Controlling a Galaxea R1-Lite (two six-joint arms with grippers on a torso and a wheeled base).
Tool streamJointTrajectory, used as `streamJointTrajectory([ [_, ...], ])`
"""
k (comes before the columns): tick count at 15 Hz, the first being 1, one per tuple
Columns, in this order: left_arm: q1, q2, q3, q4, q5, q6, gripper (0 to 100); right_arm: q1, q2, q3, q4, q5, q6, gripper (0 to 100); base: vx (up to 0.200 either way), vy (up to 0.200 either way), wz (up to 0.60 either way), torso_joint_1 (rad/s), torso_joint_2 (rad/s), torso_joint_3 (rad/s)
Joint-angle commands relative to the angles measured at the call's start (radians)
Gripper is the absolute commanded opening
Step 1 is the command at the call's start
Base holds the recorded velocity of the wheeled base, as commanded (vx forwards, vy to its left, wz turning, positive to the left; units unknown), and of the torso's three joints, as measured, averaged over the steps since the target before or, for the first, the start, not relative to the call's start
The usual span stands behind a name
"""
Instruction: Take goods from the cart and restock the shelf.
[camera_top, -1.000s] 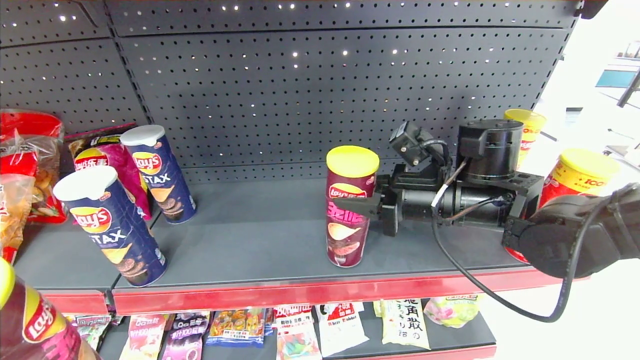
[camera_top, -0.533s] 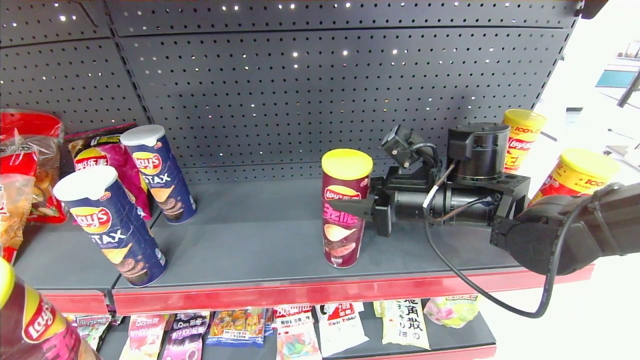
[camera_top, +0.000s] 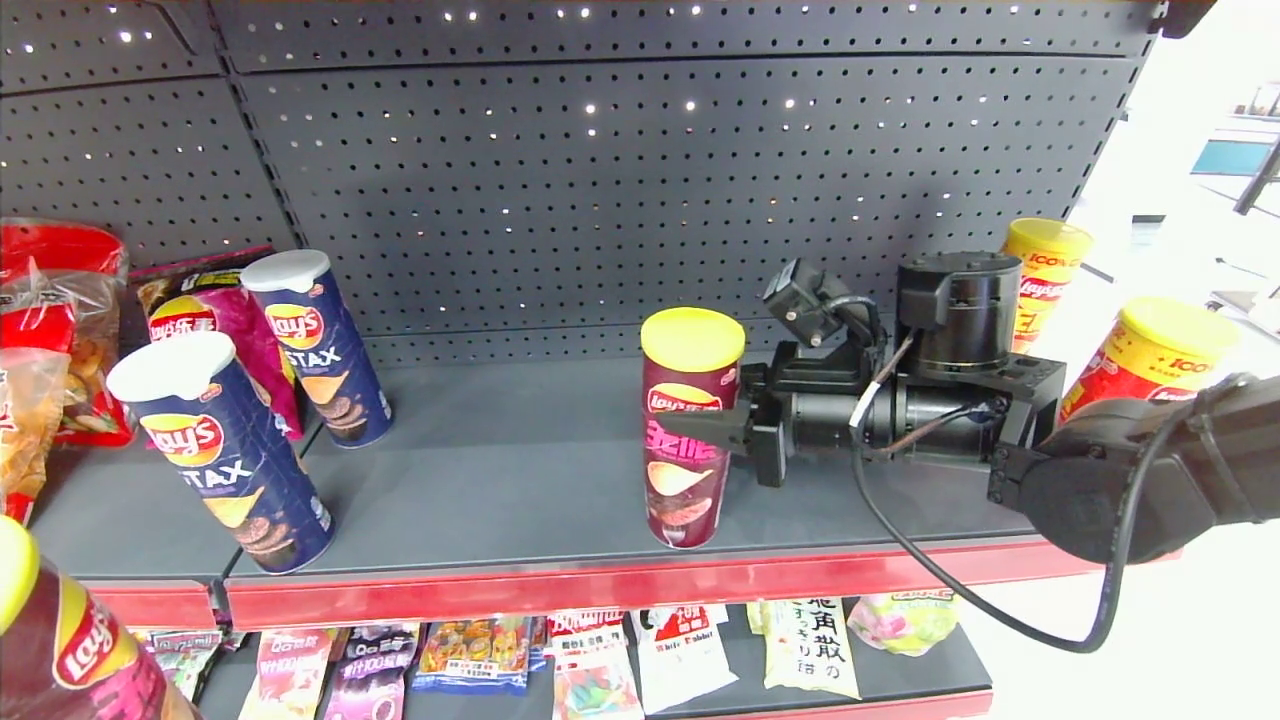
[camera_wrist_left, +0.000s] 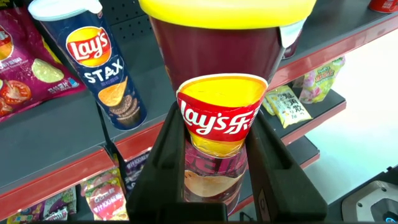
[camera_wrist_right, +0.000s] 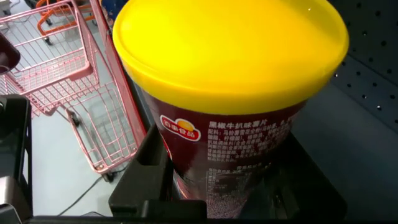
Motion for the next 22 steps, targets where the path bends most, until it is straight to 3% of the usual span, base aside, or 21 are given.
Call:
streamJointTrajectory([
  [1,0.0,0.0,0.0,0.0,0.0,0.0,0,0.003,0.004,-0.004,-0.001,0.0,0.0,0,0.0,0.0,0.0,0.0,0.0,0.0],
  [9,0.0,-0.002,0.0,0.0,0.0,0.0,0,0.001,0.008,0.002,-0.002,-0.006,-0.003,0,0.0,0.0,0.0,0.0,0.0,0.0],
  [10,0.0,-0.002,0.0,0.0,0.0,0.0,0,0.001,0.01,0.008,-0.005,-0.009,-0.015,100,0.0,0.0,0.0,0.0,0.0,0.0],
  [16,0.0,-0.003,0.001,0.001,0.0,0.0,0,-0.002,0.007,0.014,-0.008,-0.024,-0.02,100,0.0,0.0,0.0,0.0,0.0,0.0],
  [22,-0.001,0.001,0.004,0.001,-0.005,0.0,0,-0.015,-0.11,0.114,-0.008,-0.13,0.029,100,0.0,0.0,0.0,0.0,0.0,0.0],
])
